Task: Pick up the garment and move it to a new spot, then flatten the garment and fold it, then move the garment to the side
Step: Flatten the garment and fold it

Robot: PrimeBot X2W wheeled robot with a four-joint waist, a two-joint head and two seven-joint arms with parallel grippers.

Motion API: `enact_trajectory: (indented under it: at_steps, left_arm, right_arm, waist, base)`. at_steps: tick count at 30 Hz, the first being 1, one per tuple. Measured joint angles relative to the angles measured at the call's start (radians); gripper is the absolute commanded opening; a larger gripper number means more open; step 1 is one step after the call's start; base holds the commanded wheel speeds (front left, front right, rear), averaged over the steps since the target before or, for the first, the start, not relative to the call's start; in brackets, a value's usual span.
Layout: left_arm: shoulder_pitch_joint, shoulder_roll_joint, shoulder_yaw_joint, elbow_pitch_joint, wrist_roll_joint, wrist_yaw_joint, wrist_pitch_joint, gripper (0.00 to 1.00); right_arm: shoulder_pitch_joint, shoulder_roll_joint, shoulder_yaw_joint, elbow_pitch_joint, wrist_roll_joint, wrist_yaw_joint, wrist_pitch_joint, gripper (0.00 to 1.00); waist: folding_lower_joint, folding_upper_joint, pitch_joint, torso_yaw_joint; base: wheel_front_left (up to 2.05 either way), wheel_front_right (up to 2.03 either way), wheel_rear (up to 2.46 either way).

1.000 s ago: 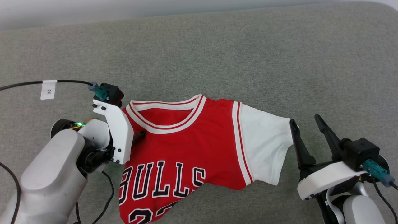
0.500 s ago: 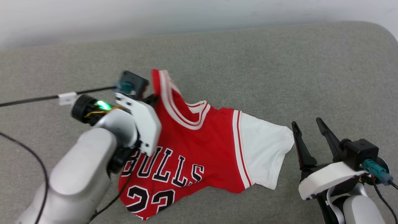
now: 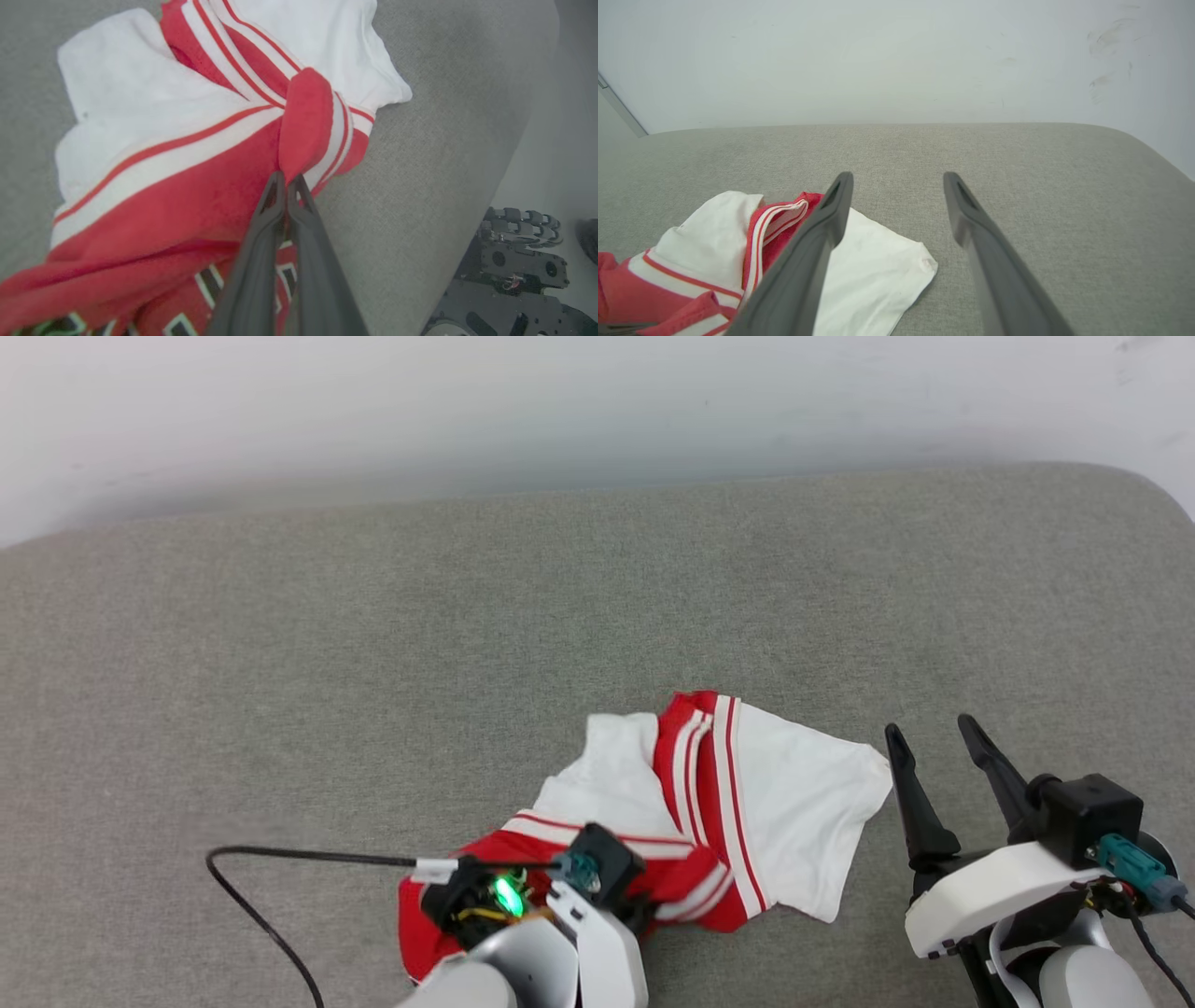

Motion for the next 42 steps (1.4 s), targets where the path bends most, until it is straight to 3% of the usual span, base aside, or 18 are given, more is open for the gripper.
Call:
enact_trajectory:
  at_steps: [1, 2, 11, 16, 25, 31, 32, 34, 36, 42]
  left_arm:
    - [0.016, -0.003, -0.005, 0.002, -0.012, 0.001, 0.002, 0.43]
    - [0.028, -0.004, -0.009, 0.002, -0.018, 0.0, 0.001, 1.0]
    - [0.028, 0.008, 0.086, -0.09, -0.001, 0.065, -0.153, 1.0]
    - [-0.024, 0.046, 0.16, -0.084, -0.054, 0.085, -0.093, 1.0]
    - [-0.17, 0.093, 0.18, 0.021, -0.195, -0.024, 0.157, 1.0]
    - [-0.232, 0.091, 0.152, 0.091, -0.223, -0.064, 0.254, 1.0]
    - [-0.237, 0.091, 0.15, 0.101, -0.227, -0.065, 0.261, 0.53]
    - [-0.246, 0.089, 0.149, 0.117, -0.229, -0.069, 0.264, 0.0]
    - [-0.248, 0.091, 0.143, 0.13, -0.23, -0.07, 0.273, 0.0]
    - [-0.268, 0.097, 0.176, 0.114, -0.185, -0.038, 0.168, 0.0]
  right_arm:
    - [0.005, 0.0, -0.002, -0.003, 0.0, 0.0, 0.003, 1.0]
    - [0.01, 0.0, -0.004, -0.004, 0.0, 0.0, 0.004, 1.0]
    - [0.03, 0.0, -0.013, -0.024, -0.001, 0.0, 0.015, 1.0]
    - [0.031, 0.0, -0.006, -0.033, 0.0, 0.0, 0.015, 1.0]
    - [0.007, 0.0, 0.008, -0.027, 0.016, 0.0, 0.002, 1.0]
    - [-0.017, 0.0, 0.009, -0.01, 0.027, 0.0, -0.023, 1.0]
    - [-0.018, 0.0, 0.009, -0.006, 0.028, 0.0, -0.029, 1.0]
    - [-0.018, 0.0, 0.006, 0.004, 0.029, 0.0, -0.033, 1.0]
    - [-0.018, 0.0, 0.003, 0.011, 0.029, 0.0, -0.038, 1.0]
    - [-0.025, 0.0, -0.015, 0.025, 0.029, 0.0, -0.039, 1.0]
  waist:
    - [0.0, 0.0, -0.004, 0.001]
    - [0.0, 0.0, -0.007, 0.002]
    - [-0.0001, 0.0, -0.042, 0.011]
    - [-0.0001, 0.0, -0.031, 0.002]
    - [0.0, 0.0, 0.044, -0.032]
    - [0.0, 0.0, 0.1, -0.069]
    - [0.0, 0.0, 0.106, -0.075]
    - [0.0, 0.0, 0.117, -0.087]
    - [0.0, 0.0, 0.124, -0.094]
    - [0.0, 0.0, 0.116, -0.079]
  base:
    - [0.0, 0.0, 0.0]
    - [0.0, 0.0, 0.0]
    - [0.0, 0.0, 0.0]
    - [0.0, 0.0, 0.0]
    - [0.0, 0.0, 0.0]
    - [0.0, 0.0, 0.0]
    - [0.0, 0.0, 0.0]
    - [0.0, 0.0, 0.0]
    - [0.0, 0.0, 0.0]
    - [0.0, 0.0, 0.0]
